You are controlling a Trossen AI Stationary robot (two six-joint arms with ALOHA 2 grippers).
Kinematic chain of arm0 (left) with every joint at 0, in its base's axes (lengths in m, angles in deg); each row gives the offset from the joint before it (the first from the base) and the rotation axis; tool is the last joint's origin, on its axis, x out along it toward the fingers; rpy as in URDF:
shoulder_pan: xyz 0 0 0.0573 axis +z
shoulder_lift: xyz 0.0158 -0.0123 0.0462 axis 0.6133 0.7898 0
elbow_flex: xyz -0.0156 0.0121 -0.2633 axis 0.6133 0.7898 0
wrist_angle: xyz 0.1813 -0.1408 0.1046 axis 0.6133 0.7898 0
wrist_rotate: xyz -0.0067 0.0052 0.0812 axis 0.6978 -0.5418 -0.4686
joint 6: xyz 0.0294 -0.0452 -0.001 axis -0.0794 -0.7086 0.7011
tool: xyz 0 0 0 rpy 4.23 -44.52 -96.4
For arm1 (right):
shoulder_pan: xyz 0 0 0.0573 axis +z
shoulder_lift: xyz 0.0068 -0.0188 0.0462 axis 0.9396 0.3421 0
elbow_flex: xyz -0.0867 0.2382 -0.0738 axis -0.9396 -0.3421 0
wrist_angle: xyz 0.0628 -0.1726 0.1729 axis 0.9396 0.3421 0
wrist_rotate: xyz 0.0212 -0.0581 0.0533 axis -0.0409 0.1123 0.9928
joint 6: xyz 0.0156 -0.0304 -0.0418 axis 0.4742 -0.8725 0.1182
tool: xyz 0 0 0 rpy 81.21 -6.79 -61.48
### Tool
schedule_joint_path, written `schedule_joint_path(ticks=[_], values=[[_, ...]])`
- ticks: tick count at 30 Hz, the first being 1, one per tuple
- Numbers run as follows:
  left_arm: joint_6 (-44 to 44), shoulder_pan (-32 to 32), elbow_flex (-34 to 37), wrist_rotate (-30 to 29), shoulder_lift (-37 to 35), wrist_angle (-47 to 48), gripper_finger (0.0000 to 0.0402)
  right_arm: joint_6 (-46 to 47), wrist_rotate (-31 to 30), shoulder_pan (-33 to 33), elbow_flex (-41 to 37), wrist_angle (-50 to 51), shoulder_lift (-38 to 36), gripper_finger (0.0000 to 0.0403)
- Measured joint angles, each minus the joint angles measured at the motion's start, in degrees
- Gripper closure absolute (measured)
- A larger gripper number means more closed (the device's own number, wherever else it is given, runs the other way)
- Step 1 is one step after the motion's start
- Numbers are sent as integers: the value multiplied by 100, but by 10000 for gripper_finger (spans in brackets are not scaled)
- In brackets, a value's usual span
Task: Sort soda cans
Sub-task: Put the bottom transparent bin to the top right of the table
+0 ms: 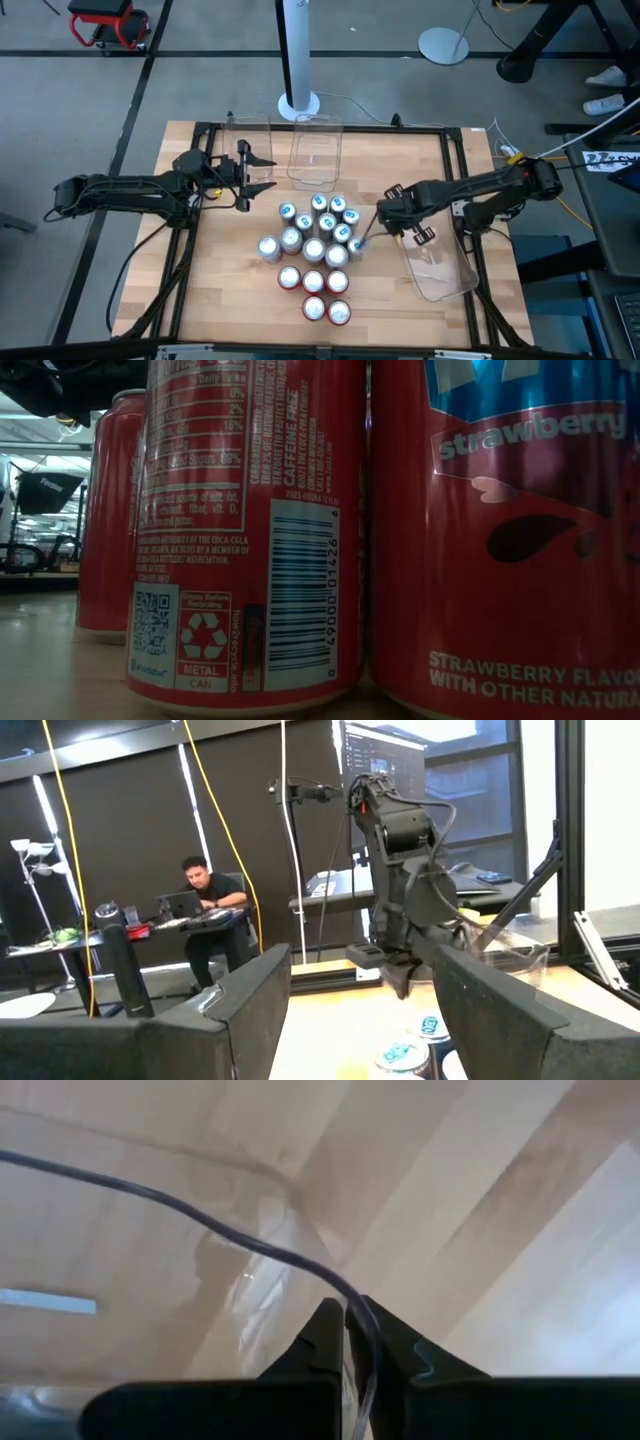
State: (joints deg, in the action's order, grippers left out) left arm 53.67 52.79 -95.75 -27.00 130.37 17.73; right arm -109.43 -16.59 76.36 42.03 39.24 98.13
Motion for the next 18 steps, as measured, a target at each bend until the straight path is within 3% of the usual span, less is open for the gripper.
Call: schedule_joint_path(ticks=[18], values=[[-39, 0, 0, -2, 0, -4, 169, -1071, -638, -1595, 72, 11, 4, 386]])
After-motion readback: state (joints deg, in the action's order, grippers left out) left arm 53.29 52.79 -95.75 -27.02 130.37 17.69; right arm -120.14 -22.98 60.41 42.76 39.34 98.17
